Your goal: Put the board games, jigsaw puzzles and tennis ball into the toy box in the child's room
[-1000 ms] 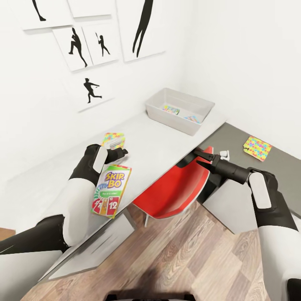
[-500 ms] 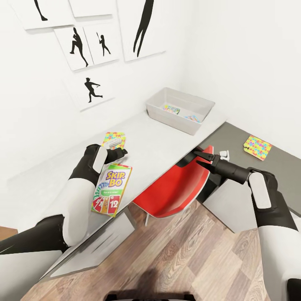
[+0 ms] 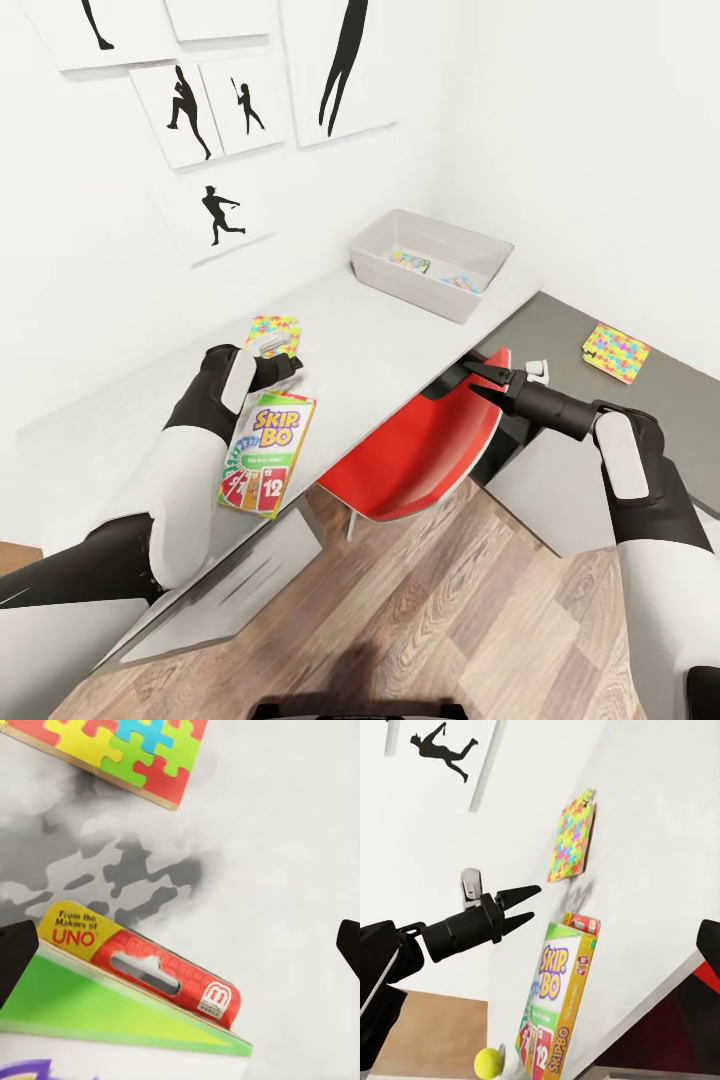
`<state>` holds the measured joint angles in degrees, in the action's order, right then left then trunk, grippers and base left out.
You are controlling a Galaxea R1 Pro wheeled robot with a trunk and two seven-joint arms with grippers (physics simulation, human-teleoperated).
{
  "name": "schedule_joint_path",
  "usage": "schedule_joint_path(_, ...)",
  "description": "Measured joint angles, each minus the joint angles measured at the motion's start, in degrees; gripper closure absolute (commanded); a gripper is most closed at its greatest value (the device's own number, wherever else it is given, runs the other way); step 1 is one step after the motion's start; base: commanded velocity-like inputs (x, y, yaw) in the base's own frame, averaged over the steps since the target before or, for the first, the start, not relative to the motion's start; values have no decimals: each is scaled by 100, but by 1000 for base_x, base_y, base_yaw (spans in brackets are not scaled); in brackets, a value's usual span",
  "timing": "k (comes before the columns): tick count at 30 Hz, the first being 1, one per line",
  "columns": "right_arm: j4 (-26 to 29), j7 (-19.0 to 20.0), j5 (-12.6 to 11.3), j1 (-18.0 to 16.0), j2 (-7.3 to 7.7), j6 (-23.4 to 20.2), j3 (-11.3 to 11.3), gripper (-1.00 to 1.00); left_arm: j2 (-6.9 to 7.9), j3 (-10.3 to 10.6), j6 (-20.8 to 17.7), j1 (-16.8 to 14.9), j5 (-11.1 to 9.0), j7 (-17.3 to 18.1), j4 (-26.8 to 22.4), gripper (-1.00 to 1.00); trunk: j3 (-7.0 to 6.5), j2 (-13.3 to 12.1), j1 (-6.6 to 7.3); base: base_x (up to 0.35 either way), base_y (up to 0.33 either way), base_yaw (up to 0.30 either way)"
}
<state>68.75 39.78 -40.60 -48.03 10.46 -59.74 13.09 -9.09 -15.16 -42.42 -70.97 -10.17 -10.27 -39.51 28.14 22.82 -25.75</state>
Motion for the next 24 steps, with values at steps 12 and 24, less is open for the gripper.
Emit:
schedule_joint_path(12,-1,0,4,1,0,0,0,-100,75,-2,3,0,6,-165,-15,-100,16,0,0,108,41,0)
schedule_joint_path(24,-6,0,4,1,0,0,1,-100,104,22,8,0,6,-198,-15,-100,98,0,0,8,3,0)
